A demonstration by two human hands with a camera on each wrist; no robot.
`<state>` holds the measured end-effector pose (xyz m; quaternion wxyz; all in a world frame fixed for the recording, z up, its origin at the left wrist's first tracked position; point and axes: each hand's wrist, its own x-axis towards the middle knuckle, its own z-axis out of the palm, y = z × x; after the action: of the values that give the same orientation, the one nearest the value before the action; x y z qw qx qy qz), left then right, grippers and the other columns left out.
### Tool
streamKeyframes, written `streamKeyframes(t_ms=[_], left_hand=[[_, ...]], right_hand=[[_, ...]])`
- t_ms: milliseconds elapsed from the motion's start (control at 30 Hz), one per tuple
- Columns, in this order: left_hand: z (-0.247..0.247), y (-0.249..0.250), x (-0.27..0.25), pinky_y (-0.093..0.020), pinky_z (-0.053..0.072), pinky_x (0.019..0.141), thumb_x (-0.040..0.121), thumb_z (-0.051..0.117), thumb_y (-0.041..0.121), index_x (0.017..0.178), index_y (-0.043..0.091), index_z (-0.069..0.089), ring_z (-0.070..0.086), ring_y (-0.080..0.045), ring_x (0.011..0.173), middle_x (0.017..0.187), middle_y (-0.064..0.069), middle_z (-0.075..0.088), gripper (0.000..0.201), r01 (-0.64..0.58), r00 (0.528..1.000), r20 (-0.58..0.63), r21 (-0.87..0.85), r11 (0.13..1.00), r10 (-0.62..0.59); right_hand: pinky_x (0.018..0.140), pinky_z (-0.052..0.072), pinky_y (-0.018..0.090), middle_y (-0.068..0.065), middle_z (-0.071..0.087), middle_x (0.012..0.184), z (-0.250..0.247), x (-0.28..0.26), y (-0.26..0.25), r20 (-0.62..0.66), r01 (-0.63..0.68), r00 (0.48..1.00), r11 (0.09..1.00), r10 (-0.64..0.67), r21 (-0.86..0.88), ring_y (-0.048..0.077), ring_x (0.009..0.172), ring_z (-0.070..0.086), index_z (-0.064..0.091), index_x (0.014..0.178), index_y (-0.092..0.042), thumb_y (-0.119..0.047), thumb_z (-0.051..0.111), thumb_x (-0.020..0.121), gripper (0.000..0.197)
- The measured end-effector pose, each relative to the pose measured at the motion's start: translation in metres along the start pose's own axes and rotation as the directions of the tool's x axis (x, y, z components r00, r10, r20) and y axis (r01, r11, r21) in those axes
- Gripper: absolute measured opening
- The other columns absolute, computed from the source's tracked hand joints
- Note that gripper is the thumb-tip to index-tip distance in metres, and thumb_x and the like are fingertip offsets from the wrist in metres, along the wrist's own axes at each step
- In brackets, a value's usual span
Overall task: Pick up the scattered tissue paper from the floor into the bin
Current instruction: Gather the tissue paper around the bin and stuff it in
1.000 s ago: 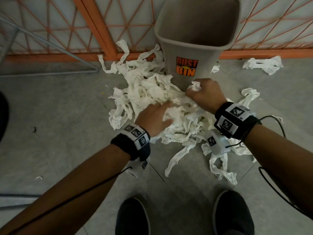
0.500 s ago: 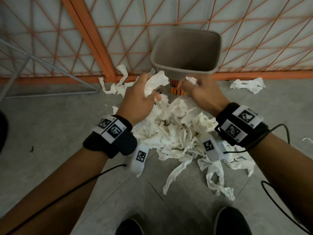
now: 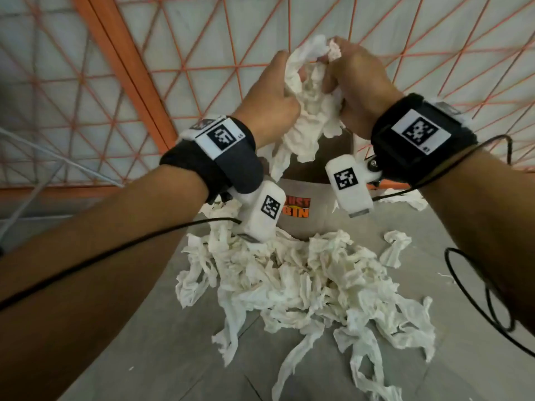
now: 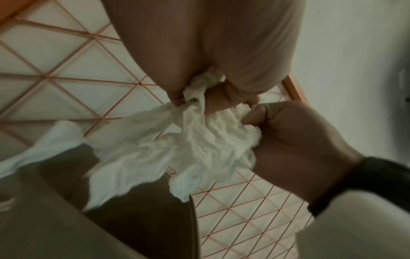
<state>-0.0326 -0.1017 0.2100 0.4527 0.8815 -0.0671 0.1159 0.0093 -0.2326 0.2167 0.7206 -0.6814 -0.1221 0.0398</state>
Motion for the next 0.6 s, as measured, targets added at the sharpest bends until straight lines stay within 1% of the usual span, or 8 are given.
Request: streamKeyframes(t_ms=[67,100,133,200,300,367,467,600], left_hand=[[0.01,-0.005,0.011,-0.027,0.05,0.084,0.079,0.05,0.009,0.124,0.016,0.043,0.058,-0.021,0.104,0.113,-0.002,0.057,0.047,-0.027,0.999,-0.033,0.093,0.995,0.03],[0.016,-0.008,0.013,-0.034,0.05,0.088,0.077,0.052,0.01,0.129,0.017,0.04,0.057,-0.023,0.108,0.121,-0.006,0.055,0.054,-0.025,0.999,-0.036,0.134,0.991,0.03],[0.022,-0.012,0.014,-0.036,0.048,0.088,0.078,0.054,0.011,0.132,0.018,0.038,0.055,-0.023,0.11,0.125,-0.008,0.053,0.057,-0.02,0.999,-0.033,0.181,0.983,0.027],[0.035,-0.023,0.012,-0.034,0.044,0.082,0.082,0.06,0.016,0.134,0.02,0.037,0.055,-0.024,0.11,0.127,-0.009,0.052,0.056,-0.021,0.999,0.039,0.315,0.949,0.009],[0.038,-0.044,0.007,-0.028,0.038,0.082,0.08,0.07,0.034,0.136,0.025,0.043,0.054,-0.025,0.118,0.136,-0.006,0.05,0.062,-0.021,0.956,0.264,0.494,0.869,-0.127],[0.03,-0.05,0.002,-0.027,0.037,0.087,0.079,0.07,0.046,0.133,0.031,0.051,0.052,-0.02,0.121,0.14,0.002,0.05,0.059,-0.017,0.935,0.304,0.551,0.834,-0.182],[0.011,-0.041,-0.008,-0.029,0.038,0.085,0.085,0.063,0.049,0.118,0.037,0.062,0.053,-0.011,0.107,0.121,0.011,0.058,0.035,0.051,0.973,0.169,0.507,0.861,-0.158],[-0.012,-0.047,-0.028,-0.026,0.045,0.083,0.088,0.057,0.023,0.108,0.028,0.067,0.057,-0.01,0.097,0.114,0.008,0.062,0.022,0.134,0.989,-0.109,0.359,0.924,-0.101]], right_hand=[[0.066,0.044,0.039,0.017,0.052,0.081,-0.003,0.009,0.005,0.005,0.018,1.0,1.0,-0.018,0.007,0.028,0.077,0.054,0.051,0.086,-0.008,0.009,0.043,0.057,0.034],[0.064,0.047,0.036,0.013,0.055,0.08,-0.006,0.011,0.012,0.013,0.018,1.0,1.0,-0.018,-0.01,0.027,0.077,0.058,0.051,0.089,-0.008,0.012,0.046,0.058,0.037],[0.063,0.052,0.035,0.009,0.059,0.083,-0.01,0.012,0.021,0.02,0.019,1.0,0.998,-0.018,-0.056,0.025,0.079,0.061,0.052,0.096,-0.008,0.014,0.05,0.061,0.041],[0.073,0.057,0.037,0.003,0.062,0.093,-0.019,0.012,0.04,0.045,-0.008,0.999,0.966,0.021,-0.26,0.02,0.087,0.064,0.053,0.112,-0.007,0.009,0.06,0.069,0.047],[0.094,0.051,0.043,0.005,0.061,0.115,-0.034,0.011,0.058,0.162,-0.039,0.972,0.794,0.171,-0.607,0.023,0.108,0.059,0.056,0.122,-0.014,-0.002,0.066,0.073,0.052],[0.097,0.046,0.04,0.003,0.055,0.126,-0.044,0.009,0.059,0.2,-0.032,0.946,0.686,0.256,-0.727,0.023,0.115,0.052,0.055,0.126,-0.024,-0.009,0.065,0.078,0.051],[0.096,0.045,0.04,0.0,0.055,0.126,-0.06,0.004,0.06,0.21,0.01,0.957,0.705,0.198,-0.709,0.02,0.115,0.05,0.058,0.12,-0.029,-0.011,0.058,0.083,0.041],[0.09,0.048,0.034,-0.002,0.057,0.125,-0.075,-0.008,0.064,0.183,0.065,0.981,0.765,0.07,-0.641,0.018,0.113,0.055,0.061,0.113,-0.032,-0.014,0.053,0.085,0.033]])
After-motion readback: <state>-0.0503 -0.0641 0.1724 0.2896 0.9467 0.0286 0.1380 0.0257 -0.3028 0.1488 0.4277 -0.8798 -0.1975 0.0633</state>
